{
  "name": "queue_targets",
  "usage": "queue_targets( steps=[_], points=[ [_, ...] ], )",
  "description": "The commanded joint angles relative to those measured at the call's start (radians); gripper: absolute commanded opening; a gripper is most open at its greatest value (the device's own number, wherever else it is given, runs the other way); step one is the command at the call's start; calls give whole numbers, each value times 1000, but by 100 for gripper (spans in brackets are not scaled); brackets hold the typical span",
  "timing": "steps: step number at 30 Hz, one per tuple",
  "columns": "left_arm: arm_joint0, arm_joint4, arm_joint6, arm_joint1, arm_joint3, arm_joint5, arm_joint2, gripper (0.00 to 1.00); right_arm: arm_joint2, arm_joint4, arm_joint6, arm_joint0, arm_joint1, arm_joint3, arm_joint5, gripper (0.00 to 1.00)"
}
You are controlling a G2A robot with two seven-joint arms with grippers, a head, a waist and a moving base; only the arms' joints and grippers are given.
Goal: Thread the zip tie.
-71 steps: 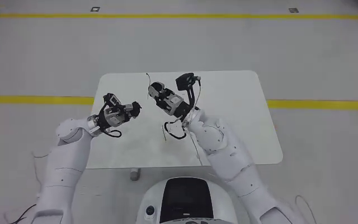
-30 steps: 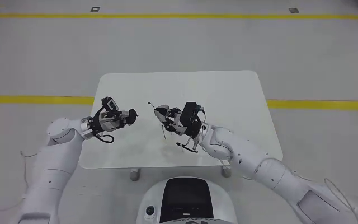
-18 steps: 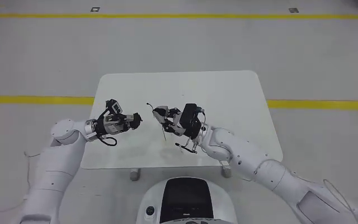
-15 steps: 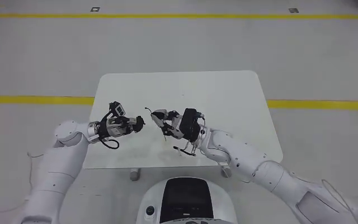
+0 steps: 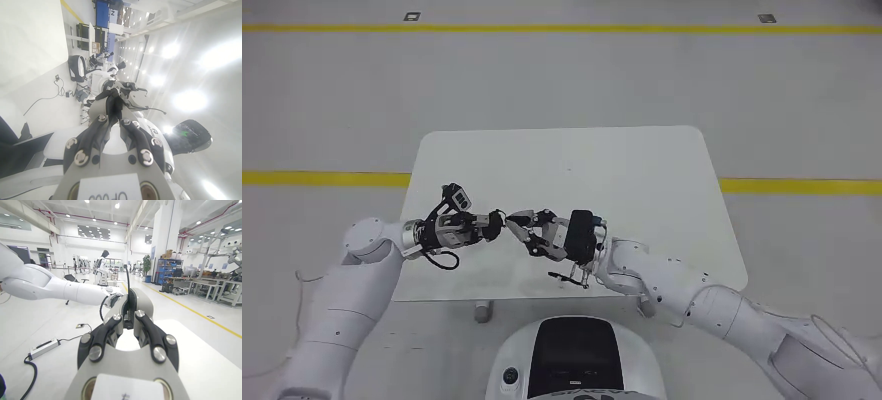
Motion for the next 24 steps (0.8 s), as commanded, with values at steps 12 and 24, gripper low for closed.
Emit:
queue_targets(
  steps=[12, 24],
  points=[
    [0, 0, 0, 0, 0, 0, 0, 0, 58, -68, 99, -21, -30, 21, 0, 0],
    [0, 0, 0, 0, 0, 0, 0, 0, 61, -82, 119, -24, -55, 50, 0, 0]
  ],
)
